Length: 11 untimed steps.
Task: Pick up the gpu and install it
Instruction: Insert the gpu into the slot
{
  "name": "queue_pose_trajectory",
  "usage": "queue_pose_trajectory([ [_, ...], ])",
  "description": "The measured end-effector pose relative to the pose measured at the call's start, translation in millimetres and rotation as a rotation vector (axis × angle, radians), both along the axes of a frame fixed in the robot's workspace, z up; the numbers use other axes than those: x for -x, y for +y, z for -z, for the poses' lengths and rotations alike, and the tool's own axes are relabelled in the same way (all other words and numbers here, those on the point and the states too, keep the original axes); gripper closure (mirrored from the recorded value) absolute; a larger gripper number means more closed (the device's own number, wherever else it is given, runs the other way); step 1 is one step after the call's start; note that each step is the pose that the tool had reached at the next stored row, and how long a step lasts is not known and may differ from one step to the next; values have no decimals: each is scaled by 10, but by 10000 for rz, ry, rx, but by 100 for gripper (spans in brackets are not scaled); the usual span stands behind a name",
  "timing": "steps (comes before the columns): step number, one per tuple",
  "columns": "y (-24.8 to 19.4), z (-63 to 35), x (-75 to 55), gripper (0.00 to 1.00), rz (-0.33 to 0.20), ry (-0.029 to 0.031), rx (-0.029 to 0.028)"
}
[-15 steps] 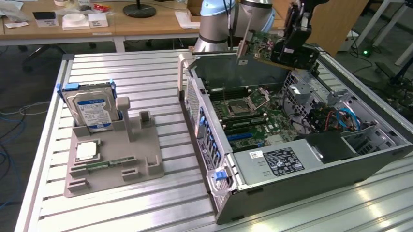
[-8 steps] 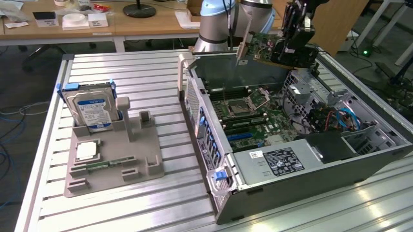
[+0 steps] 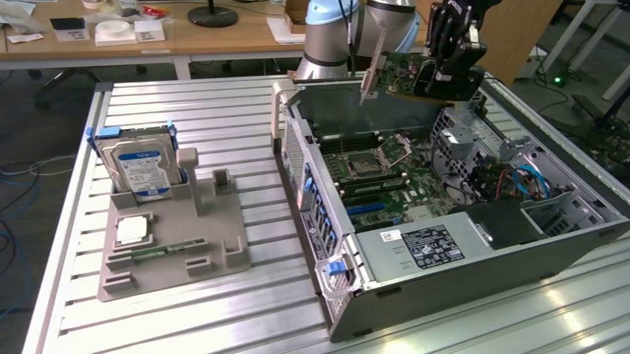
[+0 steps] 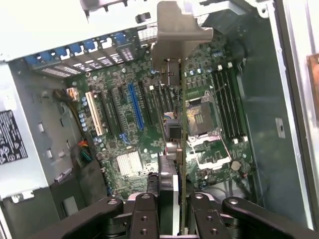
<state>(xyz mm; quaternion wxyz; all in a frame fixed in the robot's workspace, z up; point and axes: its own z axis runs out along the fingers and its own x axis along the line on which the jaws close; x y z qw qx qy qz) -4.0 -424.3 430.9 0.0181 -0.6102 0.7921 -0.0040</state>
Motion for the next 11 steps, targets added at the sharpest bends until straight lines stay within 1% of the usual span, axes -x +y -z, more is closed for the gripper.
queue_pose_trajectory([
  [11,0,1,0,72,-1710,0,0],
])
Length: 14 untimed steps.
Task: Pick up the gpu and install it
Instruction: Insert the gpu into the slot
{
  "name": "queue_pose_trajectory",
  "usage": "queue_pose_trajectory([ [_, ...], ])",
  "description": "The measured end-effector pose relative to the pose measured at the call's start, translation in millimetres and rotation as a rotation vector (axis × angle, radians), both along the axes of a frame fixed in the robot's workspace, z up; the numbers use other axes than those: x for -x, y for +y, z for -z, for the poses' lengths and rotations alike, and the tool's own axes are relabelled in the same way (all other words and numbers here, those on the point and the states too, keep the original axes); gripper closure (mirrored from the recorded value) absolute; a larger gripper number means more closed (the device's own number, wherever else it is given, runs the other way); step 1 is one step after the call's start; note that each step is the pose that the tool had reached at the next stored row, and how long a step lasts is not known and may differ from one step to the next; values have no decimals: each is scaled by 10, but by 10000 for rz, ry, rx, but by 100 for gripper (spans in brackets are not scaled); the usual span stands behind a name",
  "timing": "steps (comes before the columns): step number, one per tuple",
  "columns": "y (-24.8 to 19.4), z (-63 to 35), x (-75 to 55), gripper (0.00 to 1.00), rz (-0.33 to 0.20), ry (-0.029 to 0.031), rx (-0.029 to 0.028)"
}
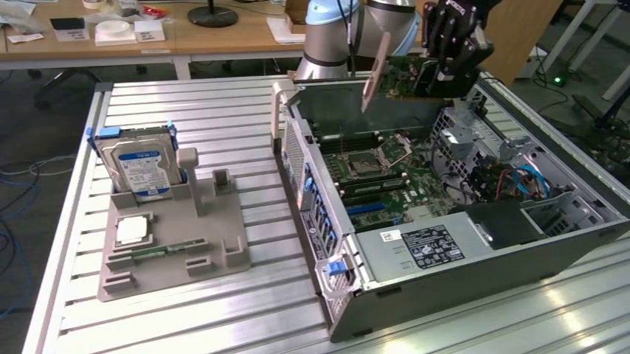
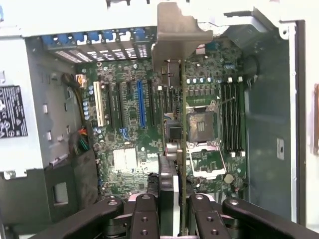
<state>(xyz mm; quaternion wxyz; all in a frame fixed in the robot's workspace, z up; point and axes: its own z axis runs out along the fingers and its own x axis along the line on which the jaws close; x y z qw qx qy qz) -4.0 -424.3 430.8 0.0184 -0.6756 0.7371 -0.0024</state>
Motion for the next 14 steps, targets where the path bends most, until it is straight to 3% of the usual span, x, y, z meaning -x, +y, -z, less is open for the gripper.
queue_pose_trajectory([
  [5,0,0,0,72,-547,-1,0],
  [14,0,9,0,72,-557,1,0],
])
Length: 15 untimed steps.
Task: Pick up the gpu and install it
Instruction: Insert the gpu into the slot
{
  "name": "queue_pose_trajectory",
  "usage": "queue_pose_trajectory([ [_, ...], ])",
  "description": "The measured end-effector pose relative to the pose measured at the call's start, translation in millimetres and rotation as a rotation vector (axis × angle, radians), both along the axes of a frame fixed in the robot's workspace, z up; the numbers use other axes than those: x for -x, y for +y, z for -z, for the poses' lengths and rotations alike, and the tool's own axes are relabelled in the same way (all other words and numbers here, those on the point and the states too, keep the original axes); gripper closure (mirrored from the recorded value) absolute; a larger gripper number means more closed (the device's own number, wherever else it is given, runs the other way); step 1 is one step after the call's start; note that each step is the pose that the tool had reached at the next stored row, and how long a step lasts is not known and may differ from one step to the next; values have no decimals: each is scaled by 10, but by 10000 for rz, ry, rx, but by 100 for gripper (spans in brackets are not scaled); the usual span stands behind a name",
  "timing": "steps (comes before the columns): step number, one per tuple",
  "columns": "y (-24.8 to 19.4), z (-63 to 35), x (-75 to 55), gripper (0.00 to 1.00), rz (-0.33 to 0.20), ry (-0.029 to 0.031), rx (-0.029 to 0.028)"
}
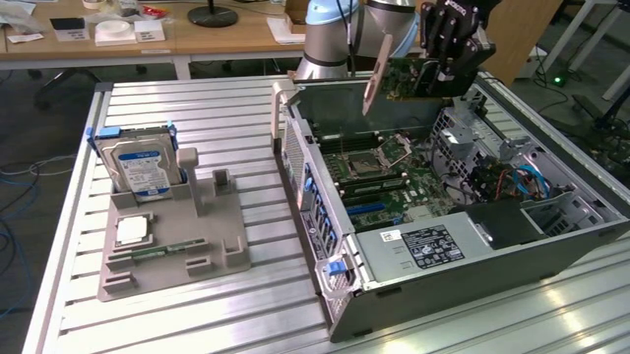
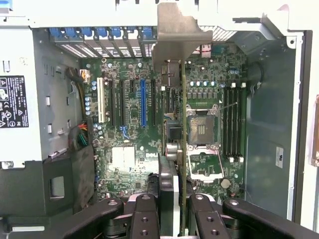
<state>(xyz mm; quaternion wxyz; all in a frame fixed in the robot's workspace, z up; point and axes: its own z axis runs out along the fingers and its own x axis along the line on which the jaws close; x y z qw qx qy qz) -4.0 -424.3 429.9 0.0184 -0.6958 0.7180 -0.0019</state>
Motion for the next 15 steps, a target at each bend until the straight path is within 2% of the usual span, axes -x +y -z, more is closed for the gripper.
queue_pose_trajectory([
  [6,0,96,-1,72,-1,38,-1],
  [10,0,162,-2,72,-1,41,-5],
  [11,0,177,0,72,0,30,-6],
  [12,1,184,14,72,-3,-51,-4],
  [13,1,195,14,72,-2,-98,-6],
  [15,0,215,14,72,-2,-132,7],
])
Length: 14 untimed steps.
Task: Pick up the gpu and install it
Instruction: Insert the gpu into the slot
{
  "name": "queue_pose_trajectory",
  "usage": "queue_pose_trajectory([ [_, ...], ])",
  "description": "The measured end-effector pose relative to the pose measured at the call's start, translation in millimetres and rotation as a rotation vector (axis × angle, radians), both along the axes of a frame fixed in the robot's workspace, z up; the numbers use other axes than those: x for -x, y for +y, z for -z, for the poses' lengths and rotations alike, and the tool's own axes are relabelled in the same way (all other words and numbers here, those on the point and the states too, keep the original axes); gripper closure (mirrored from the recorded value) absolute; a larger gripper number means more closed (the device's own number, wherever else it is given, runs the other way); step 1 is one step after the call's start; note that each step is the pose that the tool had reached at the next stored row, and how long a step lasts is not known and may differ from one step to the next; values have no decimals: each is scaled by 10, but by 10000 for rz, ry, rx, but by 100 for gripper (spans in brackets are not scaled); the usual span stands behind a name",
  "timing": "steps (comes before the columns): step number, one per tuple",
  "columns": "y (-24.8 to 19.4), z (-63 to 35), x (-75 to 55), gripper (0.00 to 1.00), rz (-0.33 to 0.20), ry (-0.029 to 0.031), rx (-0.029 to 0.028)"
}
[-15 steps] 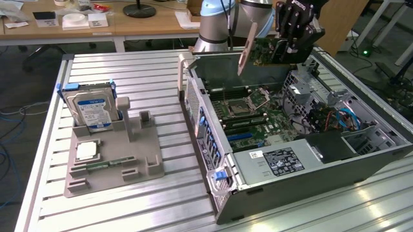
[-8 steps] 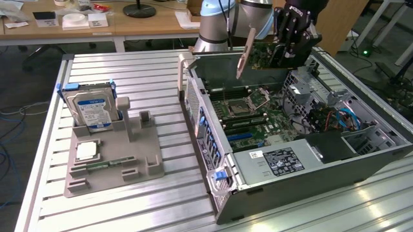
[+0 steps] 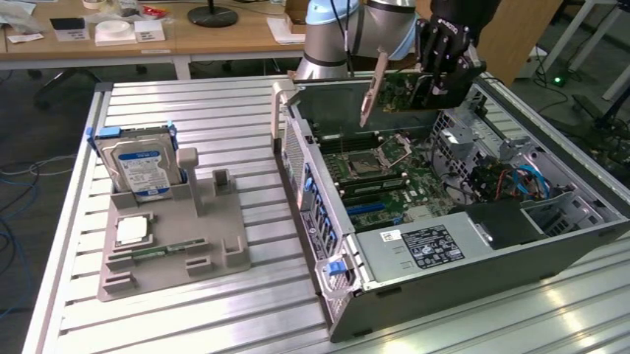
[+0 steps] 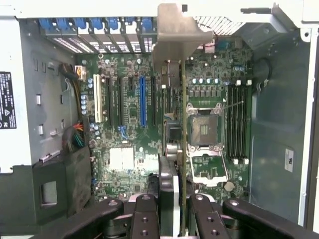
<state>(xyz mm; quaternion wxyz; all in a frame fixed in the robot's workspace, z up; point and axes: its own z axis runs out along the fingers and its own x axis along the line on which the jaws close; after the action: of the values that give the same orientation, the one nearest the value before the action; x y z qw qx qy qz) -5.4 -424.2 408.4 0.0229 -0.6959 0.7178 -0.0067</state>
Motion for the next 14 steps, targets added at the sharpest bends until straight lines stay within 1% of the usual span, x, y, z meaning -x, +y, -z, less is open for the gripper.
queue_pose_trajectory([
  [1,0,10,0,72,-1,-7,11],
  [5,4,76,4,72,0,-8,15],
  [8,12,117,17,72,-1,-51,13],
  [14,12,175,31,72,-52,-53,16],
])
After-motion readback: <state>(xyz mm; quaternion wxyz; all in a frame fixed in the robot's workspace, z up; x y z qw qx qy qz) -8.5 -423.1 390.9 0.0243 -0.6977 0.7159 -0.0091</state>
